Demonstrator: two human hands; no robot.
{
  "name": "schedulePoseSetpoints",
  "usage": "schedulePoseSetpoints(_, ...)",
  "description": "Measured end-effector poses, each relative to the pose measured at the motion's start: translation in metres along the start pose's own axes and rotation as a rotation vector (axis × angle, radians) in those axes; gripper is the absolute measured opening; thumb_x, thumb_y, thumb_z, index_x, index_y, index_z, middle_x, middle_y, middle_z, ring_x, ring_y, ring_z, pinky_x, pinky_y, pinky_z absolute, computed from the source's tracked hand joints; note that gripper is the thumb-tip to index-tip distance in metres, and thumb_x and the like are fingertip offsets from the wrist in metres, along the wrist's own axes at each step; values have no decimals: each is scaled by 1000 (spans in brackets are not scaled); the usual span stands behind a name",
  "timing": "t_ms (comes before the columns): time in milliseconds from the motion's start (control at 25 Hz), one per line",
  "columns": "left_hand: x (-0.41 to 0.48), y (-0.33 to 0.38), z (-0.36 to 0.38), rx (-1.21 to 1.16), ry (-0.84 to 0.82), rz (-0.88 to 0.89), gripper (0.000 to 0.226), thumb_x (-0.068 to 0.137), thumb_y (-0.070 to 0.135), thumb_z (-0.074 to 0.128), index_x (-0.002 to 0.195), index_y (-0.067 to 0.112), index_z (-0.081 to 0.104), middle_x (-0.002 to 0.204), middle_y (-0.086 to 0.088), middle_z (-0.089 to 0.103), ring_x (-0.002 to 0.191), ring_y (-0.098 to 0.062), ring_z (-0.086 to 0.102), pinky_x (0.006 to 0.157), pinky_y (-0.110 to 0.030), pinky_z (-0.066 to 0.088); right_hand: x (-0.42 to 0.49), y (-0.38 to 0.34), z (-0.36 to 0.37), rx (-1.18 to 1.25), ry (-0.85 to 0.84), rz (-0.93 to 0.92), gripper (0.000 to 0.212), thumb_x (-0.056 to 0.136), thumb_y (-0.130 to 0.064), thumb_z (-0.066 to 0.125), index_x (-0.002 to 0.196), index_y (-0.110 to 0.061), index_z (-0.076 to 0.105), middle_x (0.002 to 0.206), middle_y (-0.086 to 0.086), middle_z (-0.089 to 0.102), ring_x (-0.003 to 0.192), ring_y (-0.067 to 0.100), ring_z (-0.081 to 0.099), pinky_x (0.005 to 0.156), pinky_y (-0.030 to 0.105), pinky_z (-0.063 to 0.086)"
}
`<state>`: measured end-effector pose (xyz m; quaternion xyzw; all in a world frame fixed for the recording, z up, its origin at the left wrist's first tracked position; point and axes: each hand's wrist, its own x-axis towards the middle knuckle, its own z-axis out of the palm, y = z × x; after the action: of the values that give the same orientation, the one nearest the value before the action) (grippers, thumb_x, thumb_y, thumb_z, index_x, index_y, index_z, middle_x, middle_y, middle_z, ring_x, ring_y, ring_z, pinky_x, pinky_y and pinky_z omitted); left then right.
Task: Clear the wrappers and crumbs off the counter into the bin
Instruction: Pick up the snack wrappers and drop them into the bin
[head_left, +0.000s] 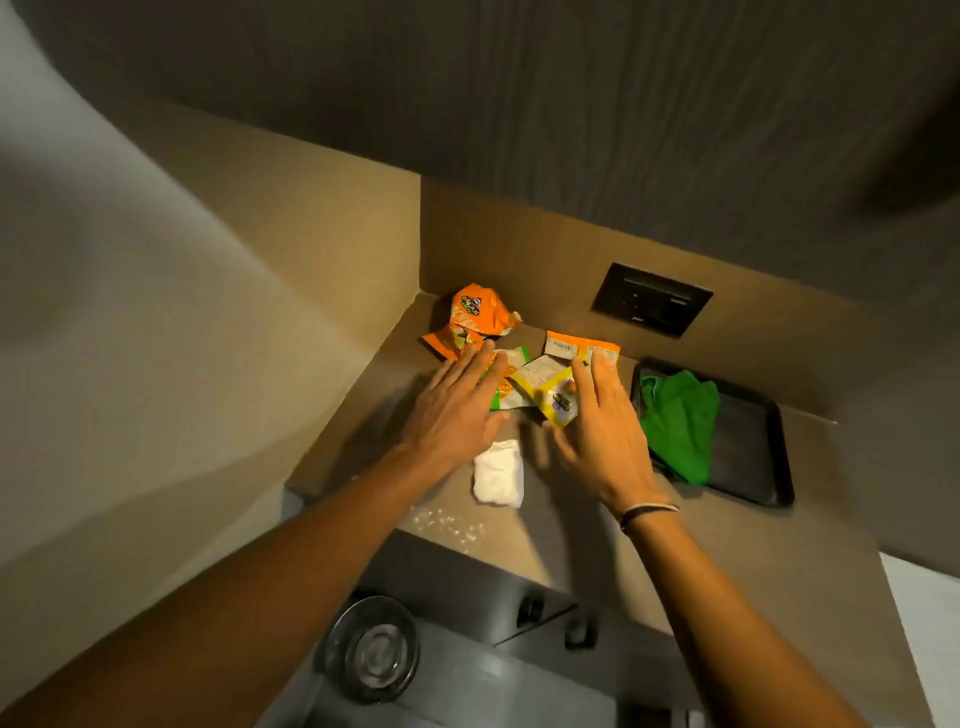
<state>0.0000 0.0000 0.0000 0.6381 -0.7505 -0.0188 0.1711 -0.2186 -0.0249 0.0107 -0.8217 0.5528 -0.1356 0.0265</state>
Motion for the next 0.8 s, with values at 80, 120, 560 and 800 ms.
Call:
schedulePoseSetpoints(80,29,1,17,-17,-77,-29,79,96,44,67,161,13,34,173,-10,26,162,-26,19,129,-41,27,19,13,11,28,-86,37,103,94,-56,67,168,-10,11,177,14,9,165,32,10,133,50,23)
schedulePoseSetpoints(120,42,-1,25,-1,-115,-42,79,95,42,70,160,13,36,172,-10,29,161,-27,22,127,-40,31,30,19,17,27,-130,53,106,93,-57,68,168,-10,9,177,13,7,165,32,8,134,48,21)
schedulePoseSetpoints(560,70,7,63,106,-243,-82,43,92,31,62,131,11,61,134,-13,65,116,-33,66,80,-41,52,62,31,54,-81,-219,-37,63,99,-39,50,158,-19,36,165,18,36,150,40,40,121,51,41)
schedulePoseSetpoints(800,66,4,57,142,-114,2,28,100,13,57,124,8,70,129,-14,71,106,-35,72,79,-44,59,60,34,41,-114,-36,-123,56,103,-25,61,156,-15,46,167,16,39,154,37,40,124,49,39)
